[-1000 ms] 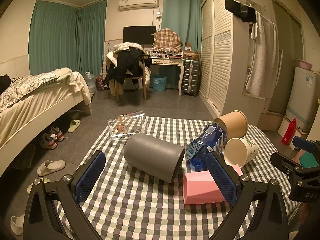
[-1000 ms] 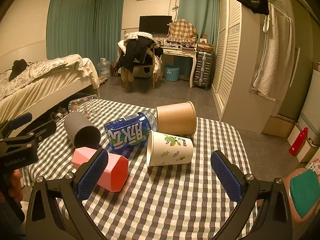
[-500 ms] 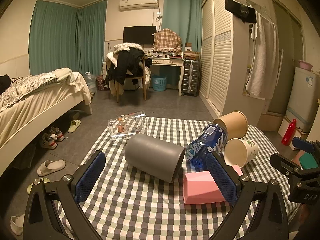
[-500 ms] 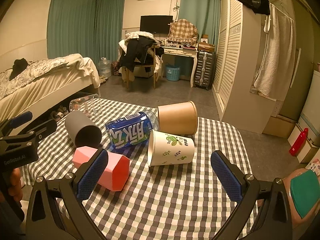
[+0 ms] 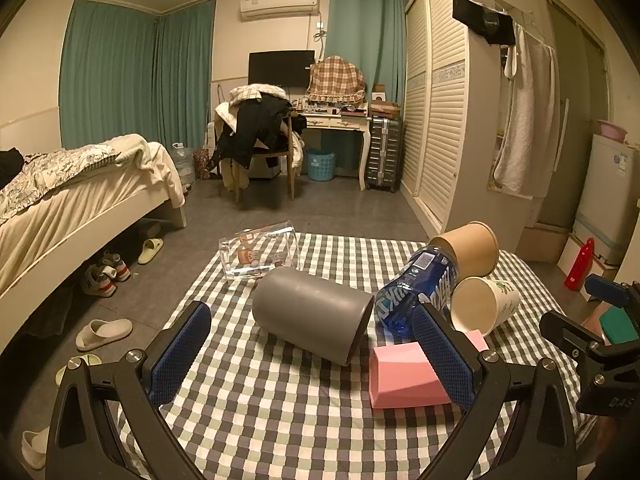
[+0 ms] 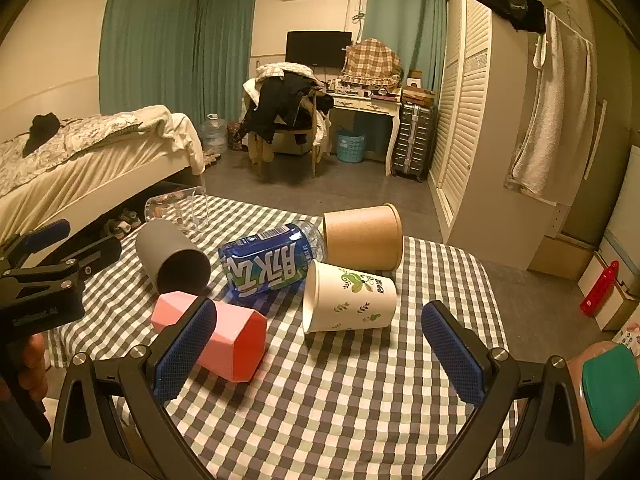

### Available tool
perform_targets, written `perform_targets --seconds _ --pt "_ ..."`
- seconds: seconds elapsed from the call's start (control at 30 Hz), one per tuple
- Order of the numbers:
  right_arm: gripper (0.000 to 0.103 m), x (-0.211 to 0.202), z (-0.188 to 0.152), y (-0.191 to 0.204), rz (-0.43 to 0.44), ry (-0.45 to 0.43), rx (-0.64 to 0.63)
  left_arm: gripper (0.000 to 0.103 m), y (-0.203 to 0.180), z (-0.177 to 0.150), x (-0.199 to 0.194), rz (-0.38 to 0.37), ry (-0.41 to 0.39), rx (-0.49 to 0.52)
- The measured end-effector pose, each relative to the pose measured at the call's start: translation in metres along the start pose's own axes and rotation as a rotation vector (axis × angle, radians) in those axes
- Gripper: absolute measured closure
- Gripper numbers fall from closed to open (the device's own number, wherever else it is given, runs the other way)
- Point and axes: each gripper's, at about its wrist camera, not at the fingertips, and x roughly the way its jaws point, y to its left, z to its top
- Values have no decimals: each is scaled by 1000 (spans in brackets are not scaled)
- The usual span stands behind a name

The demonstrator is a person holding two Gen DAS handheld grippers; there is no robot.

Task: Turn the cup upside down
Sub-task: 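Move the right gripper toward the clear printed glass cup lying on its side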

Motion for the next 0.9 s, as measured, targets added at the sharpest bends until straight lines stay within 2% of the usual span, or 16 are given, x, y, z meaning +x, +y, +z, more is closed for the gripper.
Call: perform_targets --seconds 0.33,0.53,0.63,0.73,0.83,0.9 --pt "0 -5 15 19 46 -10 -47 0 10 3 0 8 7 -15" --pt "0 -8 39 53 119 -11 -172 0 40 15 -7 62 -2 -46" --pt "0 -4 55 81 146 -9 -312 0 66 27 -9 126 0 -88" --pt "0 6 74 115 194 0 -473 0 100 39 -5 246 19 -137" --pt "0 24 92 149 239 28 -616 0 134 40 3 356 26 -184" --pt "0 41 101 170 263 61 -686 0 157 32 11 387 48 -235"
